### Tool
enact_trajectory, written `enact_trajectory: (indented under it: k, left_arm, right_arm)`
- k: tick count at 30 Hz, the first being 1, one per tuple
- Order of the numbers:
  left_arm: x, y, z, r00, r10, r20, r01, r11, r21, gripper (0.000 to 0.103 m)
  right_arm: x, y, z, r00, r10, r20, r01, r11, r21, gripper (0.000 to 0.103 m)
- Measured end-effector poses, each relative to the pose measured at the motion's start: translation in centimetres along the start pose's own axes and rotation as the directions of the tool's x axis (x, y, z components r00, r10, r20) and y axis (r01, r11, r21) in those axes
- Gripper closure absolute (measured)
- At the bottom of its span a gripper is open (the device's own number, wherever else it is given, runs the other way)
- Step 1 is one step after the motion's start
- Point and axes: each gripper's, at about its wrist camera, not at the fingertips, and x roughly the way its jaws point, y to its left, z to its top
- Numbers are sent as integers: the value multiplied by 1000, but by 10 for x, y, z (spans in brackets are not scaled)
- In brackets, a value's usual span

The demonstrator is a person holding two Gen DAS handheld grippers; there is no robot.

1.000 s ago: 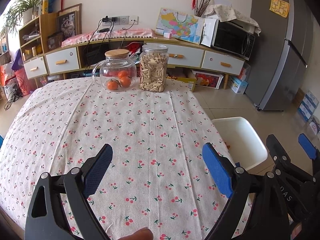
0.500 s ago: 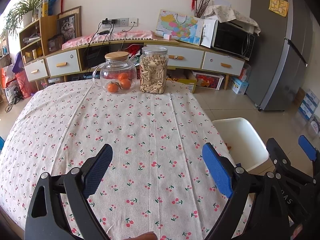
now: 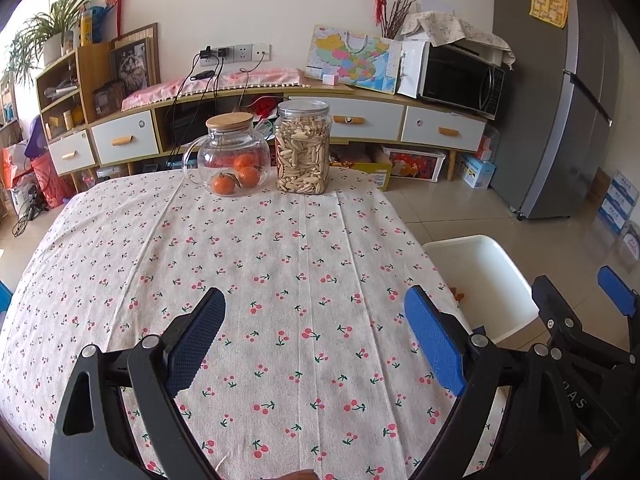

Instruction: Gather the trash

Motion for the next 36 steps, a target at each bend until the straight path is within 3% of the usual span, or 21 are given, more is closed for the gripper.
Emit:
enact_trajectory:
  k: [15, 21, 26, 36]
  left_arm:
    - [-2, -7, -2, 1000, 1, 30, -2, 999, 41, 15]
    - [-2, -10, -3, 999, -12, 40, 9, 998, 56, 24]
    - [-1, -10, -3, 999, -20, 37, 18, 998, 58, 25]
    - [1, -8, -2, 1000, -20, 4, 20, 999, 30, 10]
  right_arm:
    - [2, -4, -3, 1000, 5, -6, -5, 1000, -2, 7]
    - [4, -9, -2, 1000, 3, -12, -3, 1000, 6, 7]
    - [4, -10, -2, 1000, 2, -11, -2, 1000, 6, 7]
    - [3, -11, 0, 1000, 2, -8, -2, 1000, 2, 7]
